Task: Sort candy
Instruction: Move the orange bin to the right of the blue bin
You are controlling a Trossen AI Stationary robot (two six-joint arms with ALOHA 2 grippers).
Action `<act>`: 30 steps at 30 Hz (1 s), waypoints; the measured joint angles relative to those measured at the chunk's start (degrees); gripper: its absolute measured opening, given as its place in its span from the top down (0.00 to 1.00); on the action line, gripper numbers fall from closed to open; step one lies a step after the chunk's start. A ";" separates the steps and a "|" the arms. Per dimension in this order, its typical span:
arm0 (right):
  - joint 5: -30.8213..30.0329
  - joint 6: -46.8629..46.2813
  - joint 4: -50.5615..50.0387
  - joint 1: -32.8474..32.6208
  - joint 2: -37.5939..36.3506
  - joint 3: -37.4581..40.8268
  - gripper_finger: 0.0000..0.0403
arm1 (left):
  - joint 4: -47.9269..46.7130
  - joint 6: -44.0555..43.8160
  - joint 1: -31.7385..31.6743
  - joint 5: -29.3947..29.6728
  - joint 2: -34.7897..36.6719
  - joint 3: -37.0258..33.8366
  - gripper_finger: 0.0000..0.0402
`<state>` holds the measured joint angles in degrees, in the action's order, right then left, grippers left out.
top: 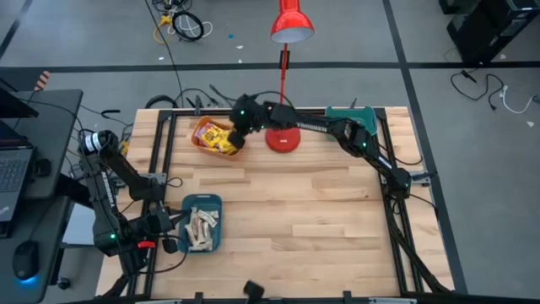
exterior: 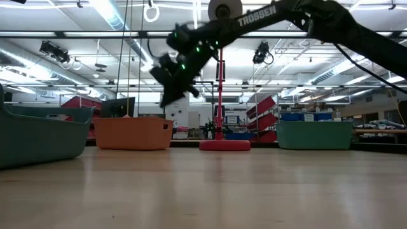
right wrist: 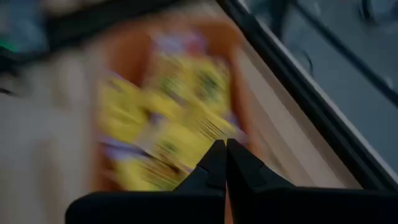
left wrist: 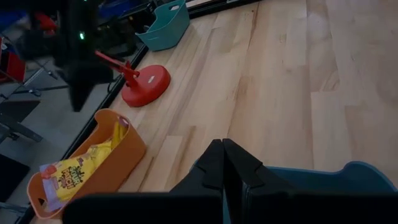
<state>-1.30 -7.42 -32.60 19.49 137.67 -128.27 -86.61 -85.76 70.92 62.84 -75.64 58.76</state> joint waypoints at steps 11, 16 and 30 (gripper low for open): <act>0.88 -0.26 -9.10 3.83 2.03 0.16 1.00 | -0.11 0.00 0.01 -0.08 -0.02 0.00 1.00; 0.70 -0.43 -9.65 2.58 1.94 0.11 1.00 | -0.13 0.00 -0.01 -0.12 -0.02 0.00 1.00; -3.15 0.73 -11.89 -3.97 1.45 0.11 1.00 | 0.03 0.00 0.01 -0.12 -0.02 0.00 1.00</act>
<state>-4.45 -6.69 -44.50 15.51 139.12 -128.16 -86.58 -85.76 70.93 62.72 -75.65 58.76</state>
